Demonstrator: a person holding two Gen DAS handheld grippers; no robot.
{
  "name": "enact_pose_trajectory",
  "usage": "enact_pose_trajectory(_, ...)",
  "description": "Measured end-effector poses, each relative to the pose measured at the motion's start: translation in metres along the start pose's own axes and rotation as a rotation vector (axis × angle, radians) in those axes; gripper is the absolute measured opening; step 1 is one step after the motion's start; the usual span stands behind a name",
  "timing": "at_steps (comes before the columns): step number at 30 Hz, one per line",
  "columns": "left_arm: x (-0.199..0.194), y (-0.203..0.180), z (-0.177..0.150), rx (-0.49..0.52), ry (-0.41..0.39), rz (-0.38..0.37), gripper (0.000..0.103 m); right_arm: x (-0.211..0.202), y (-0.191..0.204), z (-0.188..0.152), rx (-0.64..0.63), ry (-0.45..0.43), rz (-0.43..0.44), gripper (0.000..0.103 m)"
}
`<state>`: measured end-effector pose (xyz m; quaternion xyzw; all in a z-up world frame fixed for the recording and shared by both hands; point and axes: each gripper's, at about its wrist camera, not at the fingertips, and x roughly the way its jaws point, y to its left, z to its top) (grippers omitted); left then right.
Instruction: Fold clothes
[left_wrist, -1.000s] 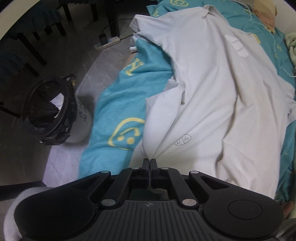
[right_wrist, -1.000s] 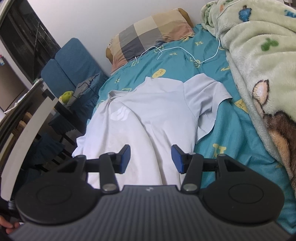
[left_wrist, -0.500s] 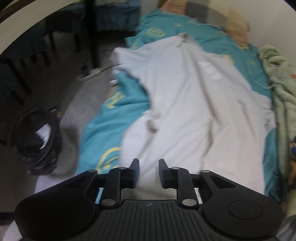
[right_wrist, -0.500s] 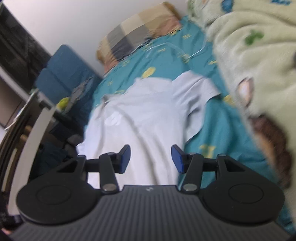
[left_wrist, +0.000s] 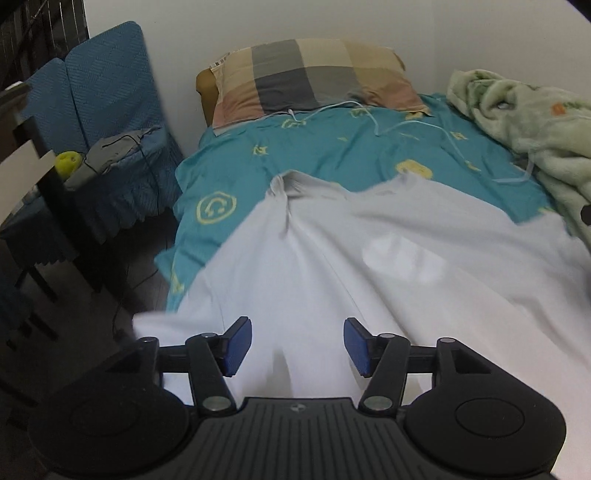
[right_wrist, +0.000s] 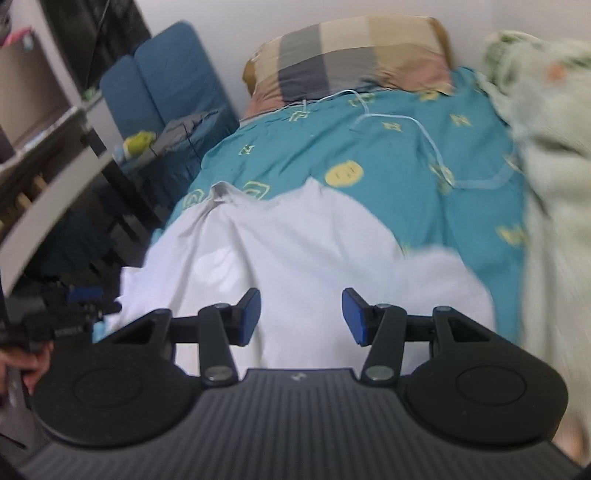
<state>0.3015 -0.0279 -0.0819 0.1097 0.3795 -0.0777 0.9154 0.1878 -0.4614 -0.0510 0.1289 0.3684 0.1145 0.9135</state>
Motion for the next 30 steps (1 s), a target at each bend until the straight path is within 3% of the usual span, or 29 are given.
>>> enact_pose_trajectory(8, 0.156, 0.033, 0.076, 0.071, -0.052, 0.028, 0.064, 0.178, -0.033, 0.071, -0.129, -0.003, -0.023, 0.051)
enact_pose_trajectory(13, 0.206, 0.045, 0.095, 0.102, -0.011, -0.057, 0.064, 0.236, -0.055, 0.082, -0.117, 0.018, 0.069, 0.052)
enact_pose_trajectory(14, 0.209, 0.047, 0.096, 0.093, -0.004, -0.082, 0.06, 0.237, -0.056, 0.082, -0.122, 0.001, 0.084, 0.052)
enact_pose_trajectory(15, 0.212, 0.048, 0.096, 0.085, 0.004, -0.108, 0.045, 0.239, -0.056, 0.082, -0.124, -0.009, 0.093, 0.052)
enact_pose_trajectory(16, 0.215, 0.05, 0.097, 0.076, 0.011, -0.133, 0.023, 0.238, -0.055, 0.082, -0.131, -0.01, 0.089, 0.05)
enact_pose_trajectory(17, 0.215, 0.049, 0.097, 0.069, 0.019, -0.141, 0.015, 0.235, -0.051, 0.08, -0.156, -0.015, 0.084, 0.046)
enact_pose_trajectory(18, 0.211, 0.045, 0.096, 0.084, 0.02, -0.129, 0.011, 0.233, -0.046, 0.078, -0.19, -0.013, 0.077, 0.033)
enact_pose_trajectory(19, 0.207, 0.041, 0.095, 0.103, 0.019, -0.114, 0.009, 0.233, -0.039, 0.075, -0.241, 0.002, 0.066, 0.021)
enact_pose_trajectory(22, 0.19, 0.036, 0.097, 0.117, -0.015, -0.063, 0.006, 0.224, -0.024, 0.068, -0.322, 0.024, 0.025, 0.007)
enact_pose_trajectory(27, 0.128, 0.049, 0.126, 0.01, -0.162, 0.045, 0.006, 0.173, -0.012, 0.084, -0.287, -0.126, -0.057, 0.006)
enact_pose_trajectory(30, 0.114, 0.045, 0.157, -0.016, -0.228, 0.093, 0.006, 0.136, -0.004, 0.111, -0.269, -0.242, -0.092, 0.006)
